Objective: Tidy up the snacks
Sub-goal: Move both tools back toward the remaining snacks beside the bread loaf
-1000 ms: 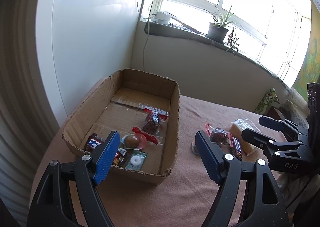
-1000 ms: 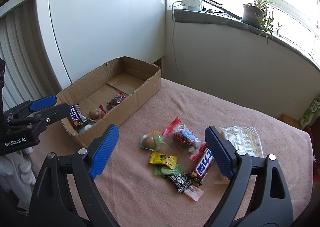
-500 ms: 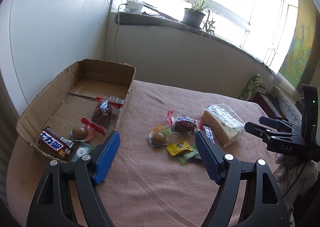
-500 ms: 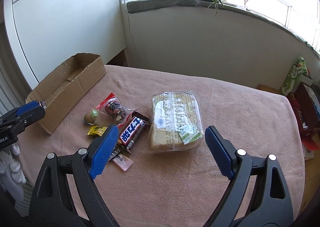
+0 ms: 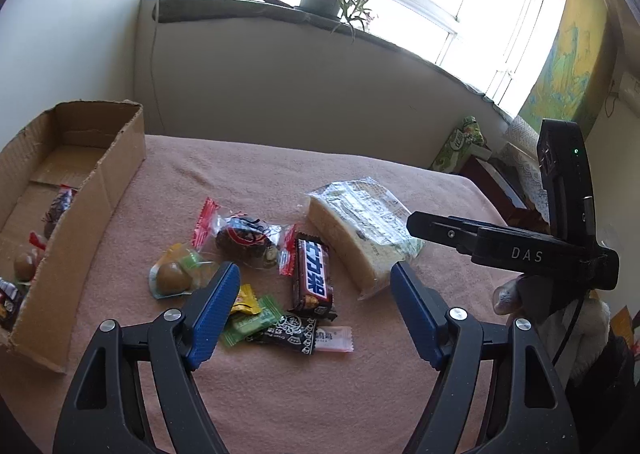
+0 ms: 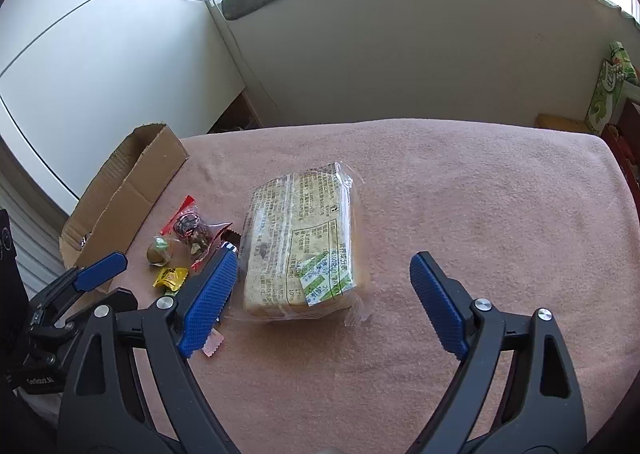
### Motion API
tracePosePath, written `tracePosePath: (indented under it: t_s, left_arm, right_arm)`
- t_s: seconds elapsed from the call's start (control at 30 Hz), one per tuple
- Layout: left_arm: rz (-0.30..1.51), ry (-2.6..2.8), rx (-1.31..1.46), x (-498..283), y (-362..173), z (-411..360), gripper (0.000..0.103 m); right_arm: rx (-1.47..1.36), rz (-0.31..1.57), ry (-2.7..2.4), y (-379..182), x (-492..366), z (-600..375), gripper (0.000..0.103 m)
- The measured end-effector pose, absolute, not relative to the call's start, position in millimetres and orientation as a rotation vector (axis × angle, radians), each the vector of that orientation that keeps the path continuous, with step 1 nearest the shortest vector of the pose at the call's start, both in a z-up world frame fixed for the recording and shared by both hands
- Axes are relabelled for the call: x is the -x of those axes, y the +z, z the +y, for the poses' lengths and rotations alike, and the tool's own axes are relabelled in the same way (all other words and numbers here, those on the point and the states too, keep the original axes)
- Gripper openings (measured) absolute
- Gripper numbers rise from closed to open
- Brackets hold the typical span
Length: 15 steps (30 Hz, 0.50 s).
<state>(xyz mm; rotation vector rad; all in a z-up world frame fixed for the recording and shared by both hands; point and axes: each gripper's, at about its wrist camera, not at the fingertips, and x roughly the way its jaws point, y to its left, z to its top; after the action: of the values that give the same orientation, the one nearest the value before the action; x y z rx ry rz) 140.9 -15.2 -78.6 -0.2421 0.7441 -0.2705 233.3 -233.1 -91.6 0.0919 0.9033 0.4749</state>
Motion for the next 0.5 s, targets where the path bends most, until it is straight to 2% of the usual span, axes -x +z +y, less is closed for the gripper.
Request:
tracePosePath:
  t_s: [0.27, 0.5]
  left_arm:
    - [0.769, -0.369, 0.288, -163, -86, -40, 0.077]
    - [0.800, -0.424, 0.242, -177, -93, -61, 0.064]
  right_arm:
    - [-0.154, 0.947, 0.559, -104, -252, -233, 0.090]
    - [-0.239, 0.987, 0.614, -114, -265, -234, 0.090]
